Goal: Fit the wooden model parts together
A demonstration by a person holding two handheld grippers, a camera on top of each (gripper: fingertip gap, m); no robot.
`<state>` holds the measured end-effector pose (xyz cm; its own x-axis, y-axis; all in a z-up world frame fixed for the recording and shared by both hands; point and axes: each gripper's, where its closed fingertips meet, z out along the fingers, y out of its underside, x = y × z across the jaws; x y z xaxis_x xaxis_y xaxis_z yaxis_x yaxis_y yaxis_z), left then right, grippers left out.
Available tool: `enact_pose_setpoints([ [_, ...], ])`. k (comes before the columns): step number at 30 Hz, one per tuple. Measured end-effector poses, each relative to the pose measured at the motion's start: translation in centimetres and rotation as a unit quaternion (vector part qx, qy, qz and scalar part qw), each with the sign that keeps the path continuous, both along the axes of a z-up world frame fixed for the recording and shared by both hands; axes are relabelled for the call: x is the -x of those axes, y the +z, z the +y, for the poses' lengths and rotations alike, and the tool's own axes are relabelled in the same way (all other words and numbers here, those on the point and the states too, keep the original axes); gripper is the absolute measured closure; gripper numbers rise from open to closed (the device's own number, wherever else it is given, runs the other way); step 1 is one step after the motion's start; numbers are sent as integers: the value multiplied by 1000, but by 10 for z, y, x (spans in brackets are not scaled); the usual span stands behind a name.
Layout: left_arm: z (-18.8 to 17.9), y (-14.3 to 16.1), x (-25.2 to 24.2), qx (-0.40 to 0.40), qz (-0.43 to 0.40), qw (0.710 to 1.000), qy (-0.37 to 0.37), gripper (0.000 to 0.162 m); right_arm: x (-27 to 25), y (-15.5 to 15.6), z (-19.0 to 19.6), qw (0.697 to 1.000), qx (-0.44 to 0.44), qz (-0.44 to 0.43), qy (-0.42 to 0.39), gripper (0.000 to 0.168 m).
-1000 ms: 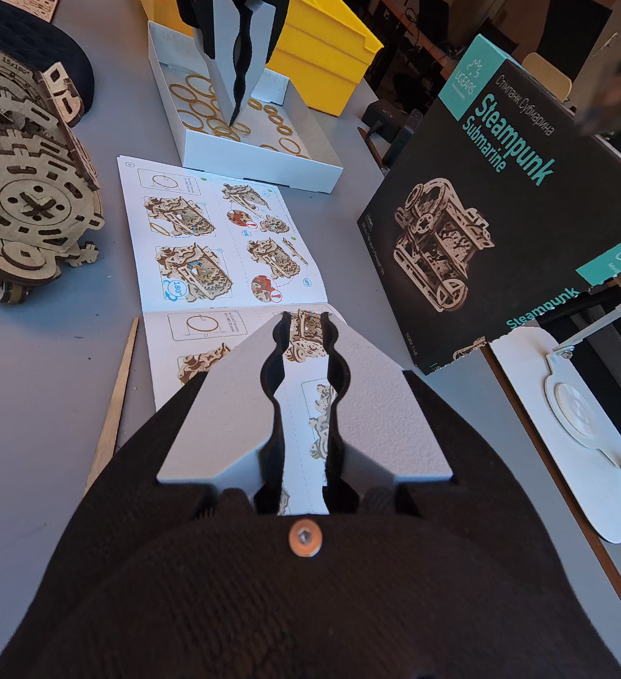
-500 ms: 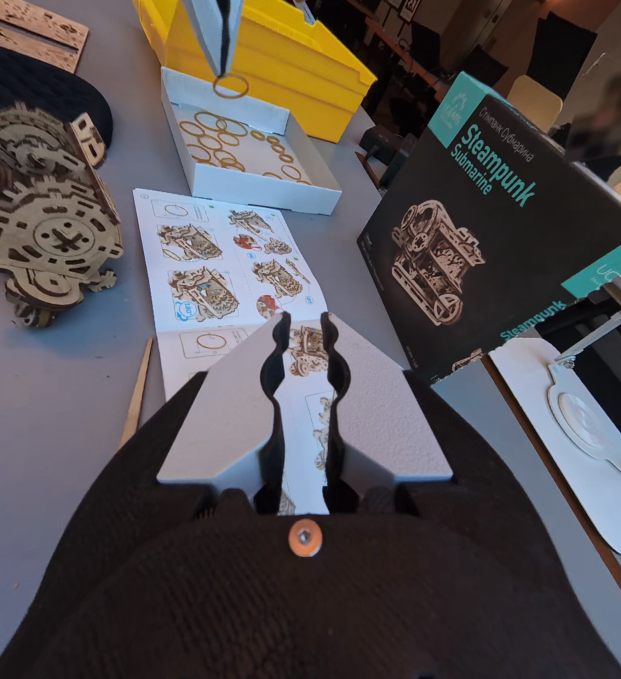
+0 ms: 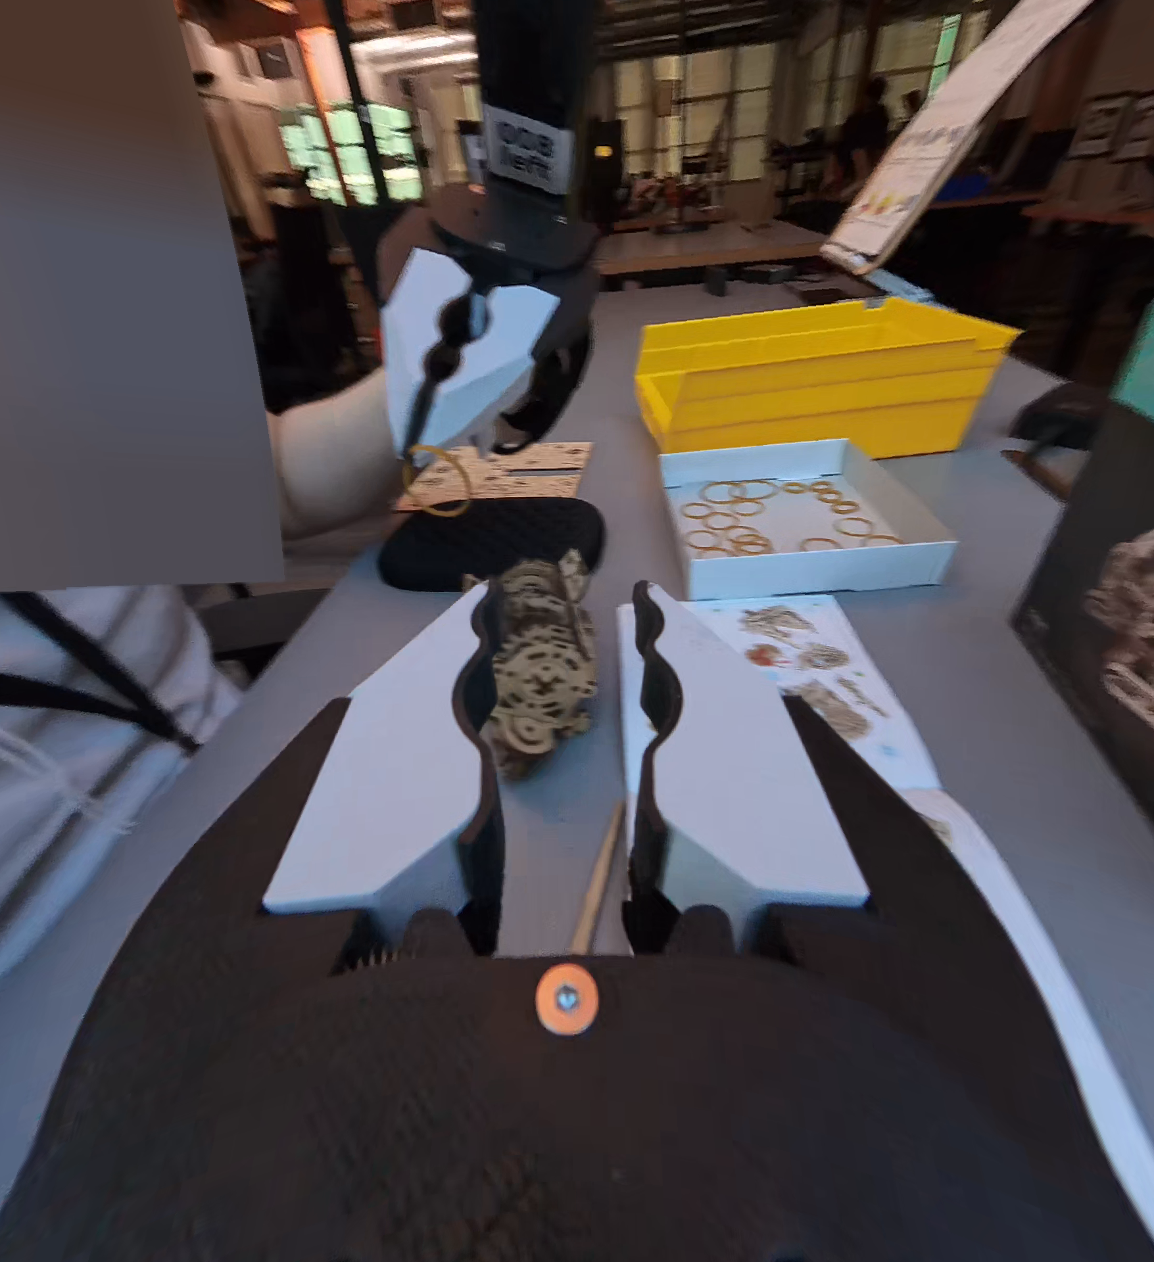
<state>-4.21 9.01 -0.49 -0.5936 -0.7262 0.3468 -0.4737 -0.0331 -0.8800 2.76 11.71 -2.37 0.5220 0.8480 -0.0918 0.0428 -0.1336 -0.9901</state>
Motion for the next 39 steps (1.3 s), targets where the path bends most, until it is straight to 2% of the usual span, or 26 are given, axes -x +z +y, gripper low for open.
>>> enact_pose_setpoints([
  [2, -6, -3, 2, 20, -6, 1000, -10, 162, 17, 5, -16, 996, 38, 41, 72, 129],
  [8, -18, -6, 5, 58, -16, 998, -34, 162, 59, 2, -26, 987, 68, 73, 129, 131],
  [12, -22, -6, 5, 56, -23, 997, -44, 162, 68, 6, -28, 984, 64, 88, 138, 138],
  [14, -24, -5, 4, 56, -26, 997, -47, 162, 70, 5, -30, 983, 67, 88, 144, 149],
  [17, -27, -5, 4, 54, -31, 997, -54, 162, 71, 1, -29, 985, 66, 76, 138, 149],
  [19, -28, -7, 3, 50, -33, 997, -53, 162, 74, -1, -35, 983, 66, 71, 156, 165],
  [22, -28, -10, 4, 49, -30, 997, -48, 162, 74, 0, -35, 988, 44, 45, 141, 168],
  [23, -27, -12, 5, 46, -25, 998, -39, 162, 72, -1, -33, 991, 39, 30, 128, 168],
  [25, -23, -20, 6, 38, -10, 999, -3, 128, 67, 0, -27, 995, 30, 10, 92, 168],
  [27, -22, -28, 4, 30, -11, 998, 46, 122, 63, 1, -23, 998, 28, -9, 62, 168],
  [32, -12, -39, -13, -4, -42, 976, 212, 126, 59, -8, -12, 996, 34, -84, -10, 168],
  [36, -10, -39, -21, -39, -62, 961, 268, 126, 60, -17, -12, 990, 42, -127, -48, 168],
  [38, -4, -44, -24, -85, -62, 951, 291, 147, 60, -20, -14, 988, 39, -135, -61, 168],
  [39, -3, -46, -25, -103, -63, 949, 291, 151, 58, -22, -15, 987, 38, -138, -69, 168],
])
